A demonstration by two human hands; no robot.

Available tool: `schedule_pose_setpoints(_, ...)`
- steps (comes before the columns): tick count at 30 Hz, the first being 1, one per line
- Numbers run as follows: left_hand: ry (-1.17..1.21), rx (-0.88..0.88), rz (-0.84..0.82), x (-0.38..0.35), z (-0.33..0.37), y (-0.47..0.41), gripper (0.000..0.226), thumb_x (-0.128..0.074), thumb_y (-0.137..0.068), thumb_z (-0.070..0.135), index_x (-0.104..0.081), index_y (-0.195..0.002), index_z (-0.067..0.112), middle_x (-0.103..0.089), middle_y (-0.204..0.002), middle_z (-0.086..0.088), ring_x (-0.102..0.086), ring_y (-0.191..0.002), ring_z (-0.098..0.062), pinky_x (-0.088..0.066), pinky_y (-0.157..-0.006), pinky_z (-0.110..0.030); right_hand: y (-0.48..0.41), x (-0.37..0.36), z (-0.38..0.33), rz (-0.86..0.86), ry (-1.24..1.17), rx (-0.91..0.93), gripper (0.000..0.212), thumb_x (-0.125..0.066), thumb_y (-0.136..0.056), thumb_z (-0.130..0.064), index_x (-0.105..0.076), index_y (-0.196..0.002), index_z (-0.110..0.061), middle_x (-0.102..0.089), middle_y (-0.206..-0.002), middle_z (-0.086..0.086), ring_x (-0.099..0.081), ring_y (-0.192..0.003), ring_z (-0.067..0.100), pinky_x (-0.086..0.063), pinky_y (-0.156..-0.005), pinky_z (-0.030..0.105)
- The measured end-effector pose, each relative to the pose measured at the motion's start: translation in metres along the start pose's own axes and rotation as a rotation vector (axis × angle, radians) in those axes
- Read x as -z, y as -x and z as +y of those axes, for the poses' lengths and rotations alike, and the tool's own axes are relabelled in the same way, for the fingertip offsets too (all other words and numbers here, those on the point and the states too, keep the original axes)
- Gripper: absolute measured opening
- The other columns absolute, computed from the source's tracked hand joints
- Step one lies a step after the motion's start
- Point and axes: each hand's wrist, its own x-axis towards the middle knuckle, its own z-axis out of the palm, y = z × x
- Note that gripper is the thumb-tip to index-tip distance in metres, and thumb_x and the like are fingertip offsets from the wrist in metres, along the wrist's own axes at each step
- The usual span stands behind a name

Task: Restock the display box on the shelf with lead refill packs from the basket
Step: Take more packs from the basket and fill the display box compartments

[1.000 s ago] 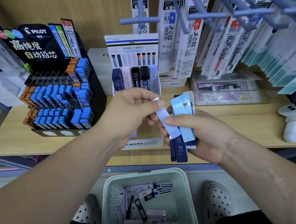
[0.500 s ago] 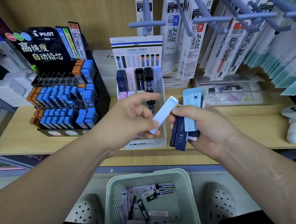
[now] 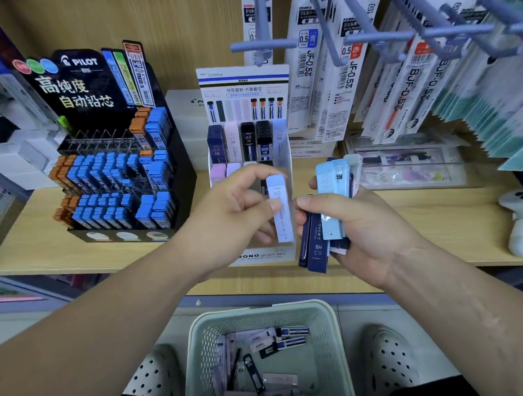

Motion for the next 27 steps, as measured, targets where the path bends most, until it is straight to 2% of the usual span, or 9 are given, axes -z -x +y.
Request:
schedule_pose_setpoints(2,-0.005,-0.047,0.101,0.0,0.0,-0.005,0.023,-0.057,-0.097,0.004,-0.062,-0.113,0.019,-0.073,-0.083,-0.01,-0.068,-0.068,-0.023,-0.059,-0.069,-0.041,-0.001,0.004,0.0,0.052,-0.032,-0.015,0.023,-0.072,-0.083,0.001,-0.064,-0.093,-0.018,-0.066,-0.074,0.007,-0.064,-0.063,0.019,-0.053,-0.068,0.034)
schedule_pose_setpoints(3,0.002,-0.07,0.151,0.002,0.0,-0.008,0.023,-0.058,-0.096,0.003,-0.064,-0.112,0.018,-0.072,-0.082,-0.011,-0.067,-0.069,-0.024,-0.059,-0.07,-0.042,0.0,0.004,-0.001,0.074,-0.028,-0.024,0.024,-0.073,-0.083,0.001,-0.061,-0.095,-0.017,-0.066,-0.074,0.007,-0.064,-0.062,0.019,-0.053,-0.067,0.034)
schedule_pose_setpoints(5,0.023,-0.123,0.233,0.004,0.003,-0.015,0.023,-0.062,-0.093,0.002,-0.066,-0.108,0.018,-0.071,-0.08,-0.011,-0.066,-0.069,-0.022,-0.06,-0.068,-0.039,0.002,0.006,-0.002,0.08,-0.001,-0.022,0.021,-0.072,-0.083,0.001,-0.069,-0.08,-0.019,-0.067,-0.071,0.008,-0.063,-0.06,0.019,-0.052,-0.068,0.033)
schedule_pose_setpoints(8,0.045,-0.195,0.344,0.01,0.015,-0.028,0.023,-0.066,-0.091,0.0,-0.067,-0.107,0.017,-0.07,-0.077,-0.009,-0.066,-0.068,-0.021,-0.057,-0.067,-0.032,0.005,0.009,-0.006,0.073,0.055,-0.011,0.042,-0.072,-0.083,-0.002,-0.073,-0.05,-0.027,-0.067,-0.068,0.006,-0.062,-0.059,0.019,-0.05,-0.071,0.035)
schedule_pose_setpoints(12,0.031,-0.238,0.446,0.017,0.026,-0.047,0.031,-0.067,-0.089,-0.002,-0.063,-0.113,0.017,-0.066,-0.075,-0.005,-0.068,-0.066,-0.021,-0.058,-0.067,-0.03,0.006,0.014,-0.01,0.068,0.05,-0.017,0.037,-0.074,-0.082,-0.003,-0.071,-0.052,-0.025,-0.067,-0.071,0.009,-0.061,-0.062,0.022,-0.049,-0.06,0.029)
schedule_pose_setpoints(16,0.001,-0.251,0.468,0.012,0.026,-0.06,0.033,-0.069,-0.087,-0.003,-0.062,-0.111,0.018,-0.063,-0.082,-0.003,-0.068,-0.063,-0.017,-0.056,-0.066,-0.026,0.006,0.017,-0.013,0.064,0.05,-0.034,0.041,-0.073,-0.082,-0.003,-0.071,-0.05,-0.028,-0.067,-0.07,0.009,-0.06,-0.063,0.024,-0.047,-0.064,0.032)
schedule_pose_setpoints(20,-0.007,-0.272,0.461,0.008,0.025,-0.064,0.033,-0.07,-0.086,-0.006,-0.062,-0.11,0.016,-0.065,-0.082,-0.004,-0.068,-0.062,-0.015,-0.057,-0.067,-0.027,0.005,0.019,-0.016,0.078,0.026,-0.046,0.021,-0.074,-0.081,-0.001,-0.067,-0.072,-0.019,-0.068,-0.072,0.01,-0.062,-0.063,0.022,-0.05,-0.066,0.031)
schedule_pose_setpoints(23,-0.034,-0.298,0.457,0.007,0.023,-0.063,0.036,-0.071,-0.085,-0.005,-0.063,-0.105,0.023,-0.066,-0.078,0.005,-0.067,-0.064,-0.015,-0.06,-0.073,-0.035,0.005,0.021,-0.017,0.086,0.024,-0.053,0.022,-0.075,-0.081,-0.002,-0.06,-0.087,-0.017,-0.069,-0.073,0.009,-0.064,-0.064,0.019,-0.053,-0.068,0.031)
schedule_pose_setpoints(27,-0.072,-0.372,0.491,0.007,0.025,-0.065,0.036,-0.072,-0.083,-0.007,-0.063,-0.098,0.024,-0.062,-0.088,0.003,-0.062,-0.062,-0.01,-0.055,-0.071,-0.024,0.006,0.023,-0.016,0.091,0.011,-0.053,0.026,-0.075,-0.081,-0.003,-0.059,-0.096,-0.018,-0.068,-0.074,0.008,-0.064,-0.064,0.019,-0.053,-0.069,0.032)
